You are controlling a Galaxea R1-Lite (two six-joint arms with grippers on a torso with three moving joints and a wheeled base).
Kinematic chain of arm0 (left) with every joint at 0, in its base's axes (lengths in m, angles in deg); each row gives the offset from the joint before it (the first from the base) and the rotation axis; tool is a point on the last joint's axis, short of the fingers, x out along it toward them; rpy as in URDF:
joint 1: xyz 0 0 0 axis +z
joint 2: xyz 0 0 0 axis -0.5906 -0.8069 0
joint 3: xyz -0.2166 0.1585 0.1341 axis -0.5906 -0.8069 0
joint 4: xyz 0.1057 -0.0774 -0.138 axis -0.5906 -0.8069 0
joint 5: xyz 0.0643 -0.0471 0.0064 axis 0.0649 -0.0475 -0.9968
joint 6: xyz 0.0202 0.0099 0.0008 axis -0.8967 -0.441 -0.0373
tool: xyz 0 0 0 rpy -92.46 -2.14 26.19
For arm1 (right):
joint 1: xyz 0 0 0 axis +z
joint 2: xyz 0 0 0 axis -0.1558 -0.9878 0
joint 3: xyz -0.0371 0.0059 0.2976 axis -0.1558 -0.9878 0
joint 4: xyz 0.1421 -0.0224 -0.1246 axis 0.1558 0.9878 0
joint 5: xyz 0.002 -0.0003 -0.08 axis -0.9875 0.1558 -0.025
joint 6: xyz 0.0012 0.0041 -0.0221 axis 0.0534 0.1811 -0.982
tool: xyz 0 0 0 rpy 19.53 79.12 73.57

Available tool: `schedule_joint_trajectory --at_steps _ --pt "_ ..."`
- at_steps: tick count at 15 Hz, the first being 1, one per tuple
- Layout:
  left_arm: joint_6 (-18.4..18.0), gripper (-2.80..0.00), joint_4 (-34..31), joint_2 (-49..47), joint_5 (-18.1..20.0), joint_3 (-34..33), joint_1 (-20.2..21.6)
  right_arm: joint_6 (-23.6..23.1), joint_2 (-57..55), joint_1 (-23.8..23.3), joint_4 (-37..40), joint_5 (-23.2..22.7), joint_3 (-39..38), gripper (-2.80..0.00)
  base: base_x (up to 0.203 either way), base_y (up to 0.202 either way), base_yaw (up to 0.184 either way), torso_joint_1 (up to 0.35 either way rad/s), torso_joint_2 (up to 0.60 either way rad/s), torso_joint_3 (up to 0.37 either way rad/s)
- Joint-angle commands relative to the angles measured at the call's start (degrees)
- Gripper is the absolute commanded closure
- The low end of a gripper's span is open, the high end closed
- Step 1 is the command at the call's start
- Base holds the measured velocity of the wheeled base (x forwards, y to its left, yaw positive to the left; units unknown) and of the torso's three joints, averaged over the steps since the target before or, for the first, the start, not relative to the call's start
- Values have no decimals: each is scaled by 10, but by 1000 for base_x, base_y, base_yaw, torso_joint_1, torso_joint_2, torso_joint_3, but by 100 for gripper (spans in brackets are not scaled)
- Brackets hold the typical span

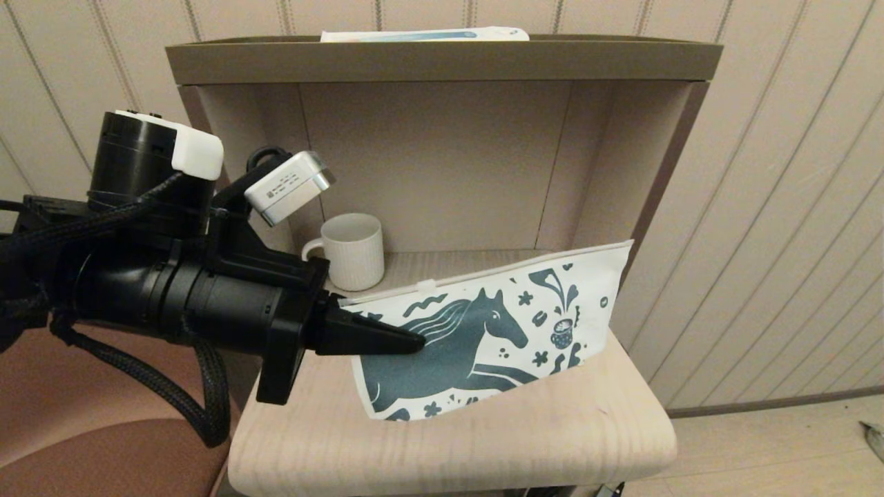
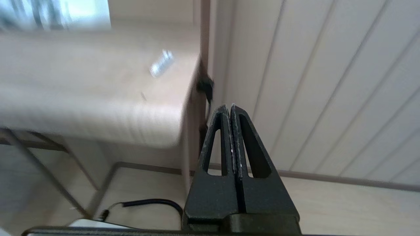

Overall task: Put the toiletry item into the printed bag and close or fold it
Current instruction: Pick up the storage bag, then open the storage bag

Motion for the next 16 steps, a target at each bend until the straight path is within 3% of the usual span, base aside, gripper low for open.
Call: schedule_joint_trajectory --at_steps 1,2,5,8,10,12,16 --pt "-52 0 -60 6 2 16 -15 6 -113 14 3 -3 72 0 0 0 0 0 0 0" --pt "-87 0 -85 4 1 19 -24 14 -157 33 12 -5 130 0 0 0 0 0 0 0" --pt "-129 0 -103 -6 -16 19 -57 32 -272 137 114 -24 319 0 0 0 0 0 0 0" --pt "-134 0 -102 -19 -27 28 -98 52 -395 317 269 -46 489 0 0 0 0 0 0 0" --pt "-134 0 -101 -27 -39 41 -127 56 -484 400 344 -57 568 0 0 0 0 0 0 0" --pt "-134 0 -100 -27 -45 42 -144 46 -548 438 376 -84 607 0 0 0 0 0 0 0" --pt "-130 0 -96 -28 -46 41 -153 -10 -652 450 388 -114 636 0 0 0 0 0 0 0"
